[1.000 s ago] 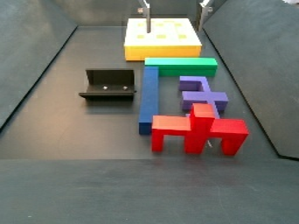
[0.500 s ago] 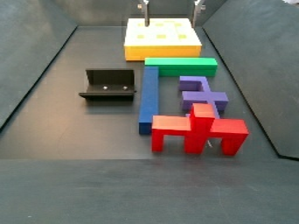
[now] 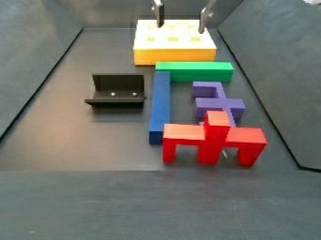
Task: Pick up the green object. Move up. Move to above the board. Insert the green object.
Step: Pick up the green object.
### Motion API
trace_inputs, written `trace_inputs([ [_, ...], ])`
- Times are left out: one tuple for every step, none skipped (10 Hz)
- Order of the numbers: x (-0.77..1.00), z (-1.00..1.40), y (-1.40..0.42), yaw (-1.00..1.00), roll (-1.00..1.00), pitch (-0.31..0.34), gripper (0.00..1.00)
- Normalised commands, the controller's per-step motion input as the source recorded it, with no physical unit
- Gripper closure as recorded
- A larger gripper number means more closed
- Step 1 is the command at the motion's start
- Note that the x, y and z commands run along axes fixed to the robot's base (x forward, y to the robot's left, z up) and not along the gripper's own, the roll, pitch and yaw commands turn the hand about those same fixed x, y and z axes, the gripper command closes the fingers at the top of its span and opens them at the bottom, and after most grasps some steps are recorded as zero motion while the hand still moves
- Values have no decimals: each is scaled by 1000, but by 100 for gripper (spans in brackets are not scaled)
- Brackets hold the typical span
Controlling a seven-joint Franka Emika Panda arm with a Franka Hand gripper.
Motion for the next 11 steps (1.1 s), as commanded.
trace_inputs([
  [-283, -497, -51, -800, 0, -41, 0],
  [-411, -409, 0, -774, 83, 0, 0],
  [-100, -443, 0, -434, 81, 37, 0],
  [-177, -423, -117, -643, 0, 24, 0],
  [-46, -414, -166, -777, -80, 60, 0],
  [0, -349, -120, -786, -179, 0, 0],
  [0, -283, -40, -846, -199, 0, 0],
  [0, -263, -40, -869, -183, 0, 0],
  [0, -249, -37, -877, -180, 0, 0],
  [0, -229, -37, -860, -200, 0, 0],
  [0, -166, -37, -849, -216, 0, 0],
])
